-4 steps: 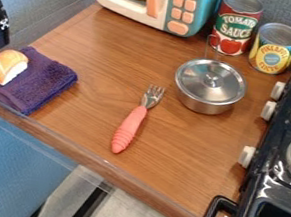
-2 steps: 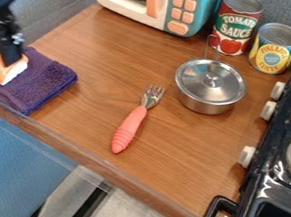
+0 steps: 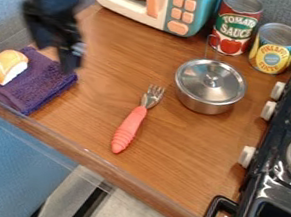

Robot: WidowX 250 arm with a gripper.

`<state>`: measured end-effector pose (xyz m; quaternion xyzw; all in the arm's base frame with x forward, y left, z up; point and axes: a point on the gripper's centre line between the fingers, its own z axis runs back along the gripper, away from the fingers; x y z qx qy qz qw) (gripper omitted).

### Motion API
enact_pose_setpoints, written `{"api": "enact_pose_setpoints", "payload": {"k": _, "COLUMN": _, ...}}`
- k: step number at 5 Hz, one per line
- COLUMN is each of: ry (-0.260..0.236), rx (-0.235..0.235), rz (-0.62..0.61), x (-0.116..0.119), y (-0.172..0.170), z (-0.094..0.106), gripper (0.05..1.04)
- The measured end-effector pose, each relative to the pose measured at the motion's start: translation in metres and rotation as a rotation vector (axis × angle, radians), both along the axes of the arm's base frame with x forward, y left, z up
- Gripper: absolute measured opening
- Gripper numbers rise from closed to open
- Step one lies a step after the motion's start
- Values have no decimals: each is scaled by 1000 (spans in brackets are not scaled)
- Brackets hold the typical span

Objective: Put the red fork in front of the microwave oven

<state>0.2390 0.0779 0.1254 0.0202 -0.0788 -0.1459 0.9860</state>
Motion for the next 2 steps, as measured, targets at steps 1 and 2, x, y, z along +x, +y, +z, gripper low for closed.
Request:
{"api": "enact_pose_setpoints", "payload": {"k": 1, "ry": -12, "rx": 5, "rz": 15, "x": 7, "y": -32, "z": -9, "gripper": 1001}}
{"api": "enact_pose_setpoints", "payload": {"k": 2, "ry": 39, "rx": -14, "rz": 86, "x": 11, "y": -51, "z": -36, "gripper": 1001}}
